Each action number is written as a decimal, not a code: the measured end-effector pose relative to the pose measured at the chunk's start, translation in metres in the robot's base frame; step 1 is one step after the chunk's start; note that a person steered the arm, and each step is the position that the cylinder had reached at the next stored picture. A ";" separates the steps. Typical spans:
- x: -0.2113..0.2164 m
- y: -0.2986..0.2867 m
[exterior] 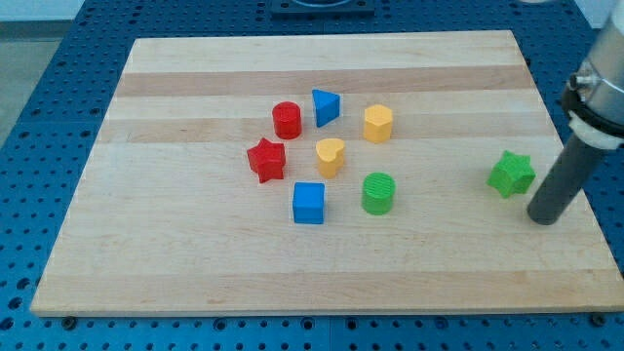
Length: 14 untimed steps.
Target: Move the green star right to the yellow heart
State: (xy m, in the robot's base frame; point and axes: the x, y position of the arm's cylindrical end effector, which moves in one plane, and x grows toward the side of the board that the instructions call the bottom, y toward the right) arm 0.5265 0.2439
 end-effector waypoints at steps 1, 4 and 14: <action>0.000 0.012; -0.017 0.009; -0.055 -0.046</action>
State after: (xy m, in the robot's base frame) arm 0.4710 0.1981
